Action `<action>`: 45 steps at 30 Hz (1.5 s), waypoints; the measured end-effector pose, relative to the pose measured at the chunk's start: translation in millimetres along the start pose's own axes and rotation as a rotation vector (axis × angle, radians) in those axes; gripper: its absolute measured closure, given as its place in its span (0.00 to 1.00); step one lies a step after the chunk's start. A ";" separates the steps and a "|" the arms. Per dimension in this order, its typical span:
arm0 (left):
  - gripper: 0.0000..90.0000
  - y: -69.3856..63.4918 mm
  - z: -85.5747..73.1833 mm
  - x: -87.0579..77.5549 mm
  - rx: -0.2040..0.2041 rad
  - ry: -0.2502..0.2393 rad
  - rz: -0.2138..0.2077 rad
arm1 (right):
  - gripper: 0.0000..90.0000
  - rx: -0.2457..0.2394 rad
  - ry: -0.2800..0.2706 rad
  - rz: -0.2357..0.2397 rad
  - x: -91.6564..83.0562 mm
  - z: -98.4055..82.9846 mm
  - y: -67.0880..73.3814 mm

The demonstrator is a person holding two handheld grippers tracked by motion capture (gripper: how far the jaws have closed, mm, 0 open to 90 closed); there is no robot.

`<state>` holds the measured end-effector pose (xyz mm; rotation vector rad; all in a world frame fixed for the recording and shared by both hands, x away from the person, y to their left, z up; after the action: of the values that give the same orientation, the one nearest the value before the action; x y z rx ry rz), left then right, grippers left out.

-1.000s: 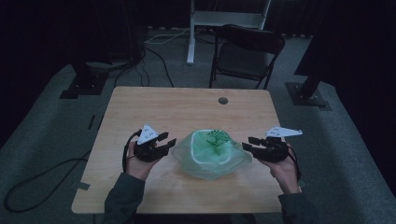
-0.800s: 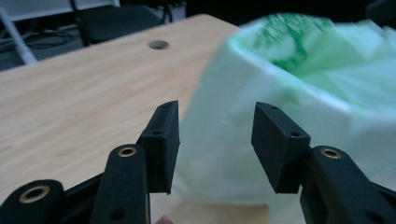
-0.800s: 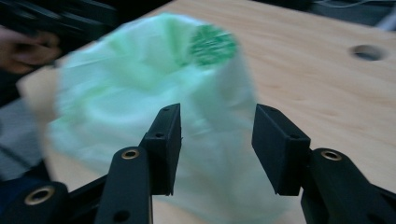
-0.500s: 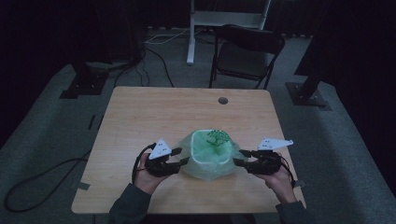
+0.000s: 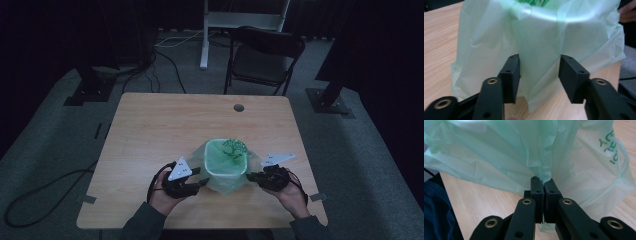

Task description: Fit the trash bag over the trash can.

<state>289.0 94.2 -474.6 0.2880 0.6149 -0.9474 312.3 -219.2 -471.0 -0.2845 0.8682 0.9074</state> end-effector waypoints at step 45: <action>0.57 32.5 -23.0 -57.8 -0.087 -0.085 0.040 | 0.60 0.056 -0.187 -0.041 -41.0 -13.9 -21.3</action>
<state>282.6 162.3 -458.9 0.1810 0.5686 -0.8872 308.7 -263.2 -451.4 -0.1654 0.7107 0.8556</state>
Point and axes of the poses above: each handheld gripper's, and its own axes: x roughly forward along the jaws, z roughly out of its top, y roughly to its left, the point moved 1 cm from there along x, roughly forward along the jaws, and after that the axes turned 6 degrees about y, right-handed, at the moved point
